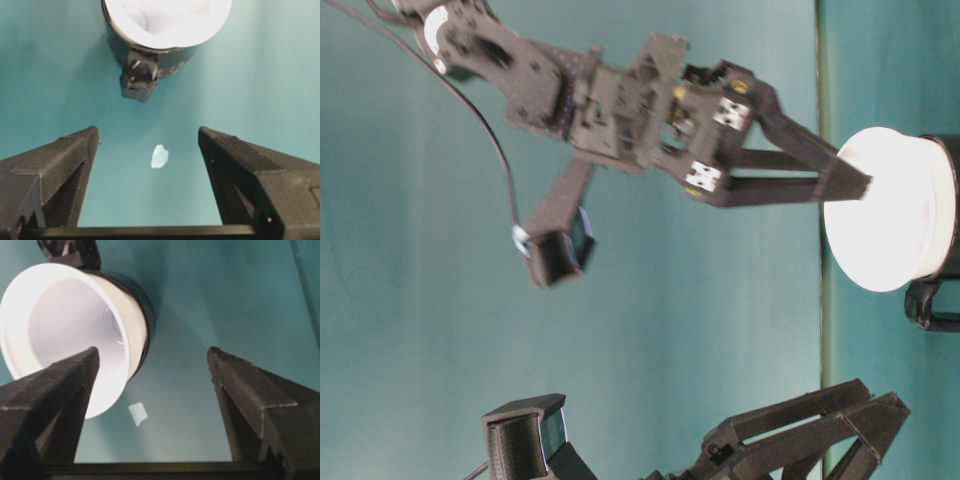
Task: Put a paper cup into the cup holder on your left arm.
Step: 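Lower the paper cup down into the black mug, then open the right gripper and retract it rightward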
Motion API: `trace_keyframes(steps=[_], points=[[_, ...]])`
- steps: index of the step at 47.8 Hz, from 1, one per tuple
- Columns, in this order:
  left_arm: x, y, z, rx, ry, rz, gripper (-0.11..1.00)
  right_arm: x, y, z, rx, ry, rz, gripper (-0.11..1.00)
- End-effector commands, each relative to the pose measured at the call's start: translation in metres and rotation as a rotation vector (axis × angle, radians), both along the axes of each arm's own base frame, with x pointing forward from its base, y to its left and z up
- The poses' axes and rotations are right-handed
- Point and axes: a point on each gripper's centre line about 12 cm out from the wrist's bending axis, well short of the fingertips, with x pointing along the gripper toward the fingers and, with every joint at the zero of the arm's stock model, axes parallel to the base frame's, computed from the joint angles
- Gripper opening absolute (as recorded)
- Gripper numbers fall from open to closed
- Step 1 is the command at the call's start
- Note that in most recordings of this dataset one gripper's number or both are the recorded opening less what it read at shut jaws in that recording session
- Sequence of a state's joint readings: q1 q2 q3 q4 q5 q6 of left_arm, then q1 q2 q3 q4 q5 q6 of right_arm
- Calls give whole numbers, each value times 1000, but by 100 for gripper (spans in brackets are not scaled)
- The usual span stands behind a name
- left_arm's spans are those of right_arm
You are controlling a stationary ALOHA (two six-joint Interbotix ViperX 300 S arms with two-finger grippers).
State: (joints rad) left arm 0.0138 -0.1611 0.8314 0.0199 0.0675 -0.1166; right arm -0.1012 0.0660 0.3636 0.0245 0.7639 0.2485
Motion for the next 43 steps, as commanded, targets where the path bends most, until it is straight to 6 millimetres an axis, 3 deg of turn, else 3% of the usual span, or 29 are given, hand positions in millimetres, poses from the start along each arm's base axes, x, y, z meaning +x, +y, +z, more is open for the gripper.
trace_keyframes(steps=[1,14,28,43], points=[[2,0,3,-1,-12,1,85,-2,4,20,-9,-84,4,88],[1,1,2,0,-11,2,85,-12,19,25,-17,-154,48,88],[1,1,1,0,-9,1,85,-29,21,36,-34,-259,64,88],[0,0,1,-1,-8,1,85,-71,22,26,-65,-272,101,88]])
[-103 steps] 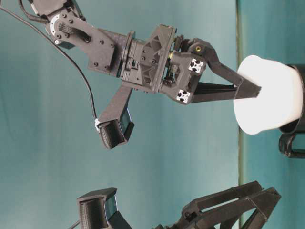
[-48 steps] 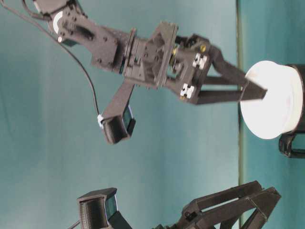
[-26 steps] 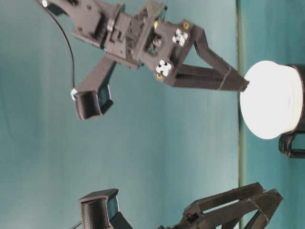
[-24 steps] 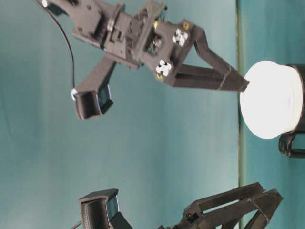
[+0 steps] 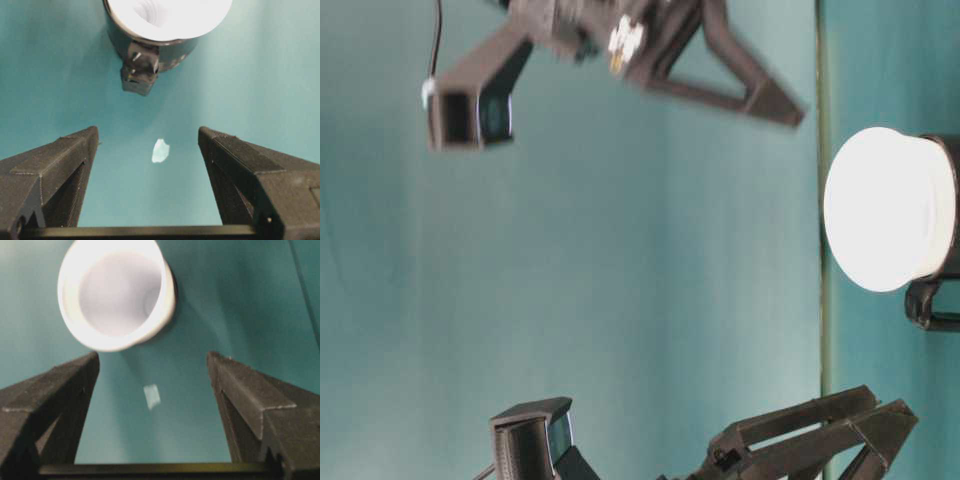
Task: Put a paper cup into the cup holder on your left arm.
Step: 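Open the right gripper and retract it rightward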
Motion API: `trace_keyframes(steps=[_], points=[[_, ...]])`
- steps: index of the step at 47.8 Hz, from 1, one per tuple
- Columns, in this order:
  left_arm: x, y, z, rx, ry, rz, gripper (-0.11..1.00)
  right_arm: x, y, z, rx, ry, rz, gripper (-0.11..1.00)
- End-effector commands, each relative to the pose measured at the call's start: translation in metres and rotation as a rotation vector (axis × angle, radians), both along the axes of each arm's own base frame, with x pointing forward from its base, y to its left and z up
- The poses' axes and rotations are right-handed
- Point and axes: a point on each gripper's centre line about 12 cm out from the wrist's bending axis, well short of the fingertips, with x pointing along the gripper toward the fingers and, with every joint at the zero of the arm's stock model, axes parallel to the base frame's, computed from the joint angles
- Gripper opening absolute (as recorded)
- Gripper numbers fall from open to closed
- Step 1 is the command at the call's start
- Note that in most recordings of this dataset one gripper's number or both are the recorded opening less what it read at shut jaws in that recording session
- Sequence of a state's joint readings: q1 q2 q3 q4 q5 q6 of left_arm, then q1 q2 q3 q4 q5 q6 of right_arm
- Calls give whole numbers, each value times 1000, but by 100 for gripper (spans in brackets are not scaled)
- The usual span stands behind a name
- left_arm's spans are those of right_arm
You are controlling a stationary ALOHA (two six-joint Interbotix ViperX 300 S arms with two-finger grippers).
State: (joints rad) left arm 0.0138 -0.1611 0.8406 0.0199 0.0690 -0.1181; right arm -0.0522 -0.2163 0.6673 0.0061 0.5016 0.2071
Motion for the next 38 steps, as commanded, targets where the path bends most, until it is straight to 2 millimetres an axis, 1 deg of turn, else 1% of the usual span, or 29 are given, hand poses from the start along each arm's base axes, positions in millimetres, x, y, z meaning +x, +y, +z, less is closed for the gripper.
trace_keyframes(steps=[1,8,15,20,38], points=[[3,0,4,1,-18,-1,85,-12,2,8,-9,-36,11,88],[3,0,4,0,-18,0,85,-27,5,5,-10,-47,21,88],[3,0,4,-1,-18,1,85,-36,8,3,-10,-56,30,88],[3,0,4,0,-17,0,85,-39,9,3,-10,-56,32,88],[3,0,3,-1,-14,1,85,-39,9,0,-10,-47,32,88]])
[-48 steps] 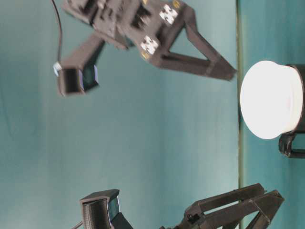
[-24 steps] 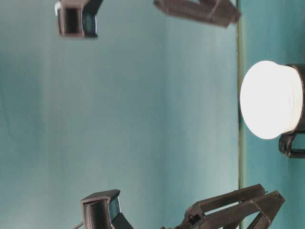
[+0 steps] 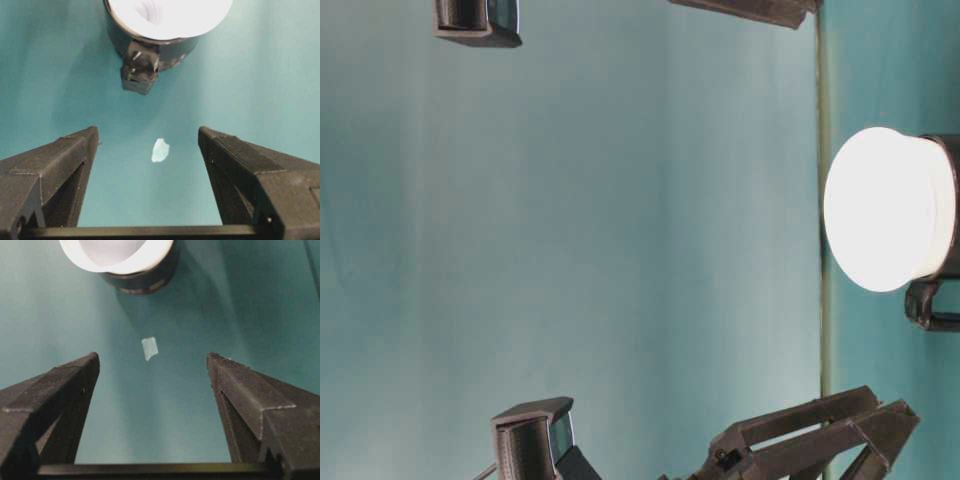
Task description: Put a paper cup into the cup holder on your left arm.
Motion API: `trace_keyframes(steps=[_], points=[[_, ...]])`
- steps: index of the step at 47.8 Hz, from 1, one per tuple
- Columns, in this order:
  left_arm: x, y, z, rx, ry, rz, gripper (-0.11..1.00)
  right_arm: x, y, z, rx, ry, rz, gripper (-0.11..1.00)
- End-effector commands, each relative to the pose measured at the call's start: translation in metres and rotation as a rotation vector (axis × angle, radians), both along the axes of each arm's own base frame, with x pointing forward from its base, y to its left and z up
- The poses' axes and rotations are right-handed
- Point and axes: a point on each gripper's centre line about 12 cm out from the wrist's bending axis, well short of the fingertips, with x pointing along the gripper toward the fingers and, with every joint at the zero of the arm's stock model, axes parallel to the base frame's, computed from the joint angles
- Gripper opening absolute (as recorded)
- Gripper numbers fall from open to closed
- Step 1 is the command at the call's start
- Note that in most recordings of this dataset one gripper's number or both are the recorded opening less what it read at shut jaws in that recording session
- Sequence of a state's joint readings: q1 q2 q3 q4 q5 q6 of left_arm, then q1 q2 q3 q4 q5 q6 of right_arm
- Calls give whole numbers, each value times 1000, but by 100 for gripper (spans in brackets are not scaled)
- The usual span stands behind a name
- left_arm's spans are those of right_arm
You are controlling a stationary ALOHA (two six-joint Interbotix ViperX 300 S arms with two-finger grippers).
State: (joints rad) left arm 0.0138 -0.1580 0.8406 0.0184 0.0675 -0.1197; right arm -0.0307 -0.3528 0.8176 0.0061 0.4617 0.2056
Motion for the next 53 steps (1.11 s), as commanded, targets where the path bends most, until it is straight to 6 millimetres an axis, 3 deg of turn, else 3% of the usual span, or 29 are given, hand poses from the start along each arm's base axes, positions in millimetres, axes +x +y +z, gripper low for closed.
trace_keyframes(steps=[1,53], points=[[3,0,3,0,-14,0,85,1,0,5,-8,-21,9,88],[4,0,-2,-9,1,8,85,0,1,-2,-2,-20,4,88]])
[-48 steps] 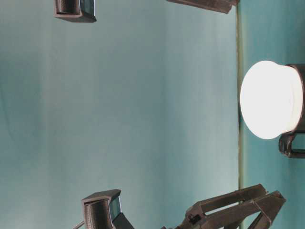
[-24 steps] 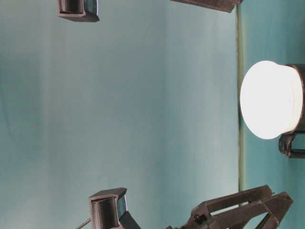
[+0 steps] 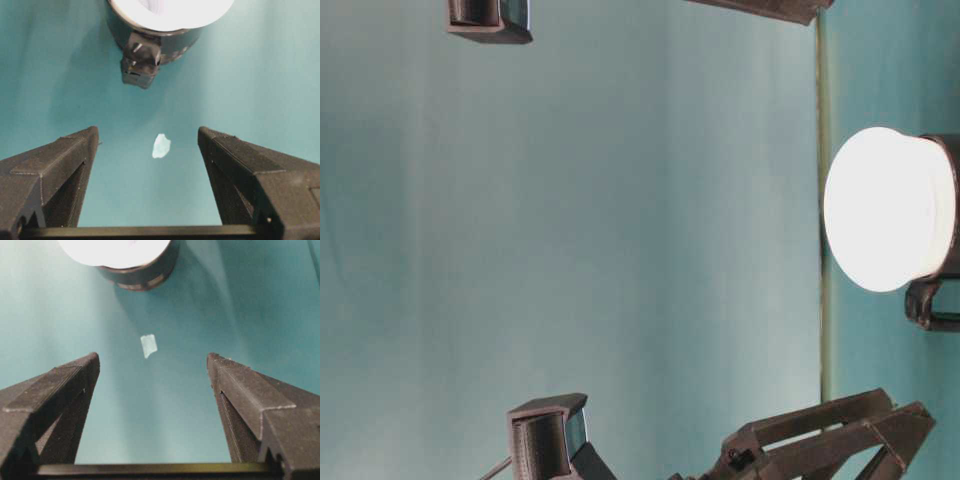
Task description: Put a paper cup into the cup holder on your left arm.
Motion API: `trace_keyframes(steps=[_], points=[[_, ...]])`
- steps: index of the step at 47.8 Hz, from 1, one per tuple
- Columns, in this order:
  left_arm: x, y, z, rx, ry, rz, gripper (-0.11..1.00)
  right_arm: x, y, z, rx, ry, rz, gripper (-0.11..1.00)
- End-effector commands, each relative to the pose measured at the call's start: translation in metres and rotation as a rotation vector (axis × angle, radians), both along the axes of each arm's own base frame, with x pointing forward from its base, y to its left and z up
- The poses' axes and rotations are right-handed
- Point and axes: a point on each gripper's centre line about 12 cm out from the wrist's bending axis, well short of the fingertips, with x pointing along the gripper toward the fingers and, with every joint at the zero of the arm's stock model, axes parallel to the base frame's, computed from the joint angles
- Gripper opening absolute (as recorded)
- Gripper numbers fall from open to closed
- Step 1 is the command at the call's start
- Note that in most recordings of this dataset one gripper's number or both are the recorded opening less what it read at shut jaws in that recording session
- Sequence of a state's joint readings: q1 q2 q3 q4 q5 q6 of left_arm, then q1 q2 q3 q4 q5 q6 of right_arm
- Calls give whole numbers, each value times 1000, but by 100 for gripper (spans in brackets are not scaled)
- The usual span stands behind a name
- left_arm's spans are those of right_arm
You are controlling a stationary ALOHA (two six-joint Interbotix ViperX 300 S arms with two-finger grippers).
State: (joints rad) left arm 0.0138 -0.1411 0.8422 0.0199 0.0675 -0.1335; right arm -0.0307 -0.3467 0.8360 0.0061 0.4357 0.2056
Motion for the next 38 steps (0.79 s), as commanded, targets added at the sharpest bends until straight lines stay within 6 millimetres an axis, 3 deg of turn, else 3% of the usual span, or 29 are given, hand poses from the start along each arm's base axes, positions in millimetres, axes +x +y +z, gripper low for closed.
trace_keyframes(steps=[1,38], points=[[3,0,4,0,-17,0,85,1,0,4,-2,-18,2,88],[6,-2,6,0,-38,-5,85,-1,1,-1,1,-26,-1,88]])
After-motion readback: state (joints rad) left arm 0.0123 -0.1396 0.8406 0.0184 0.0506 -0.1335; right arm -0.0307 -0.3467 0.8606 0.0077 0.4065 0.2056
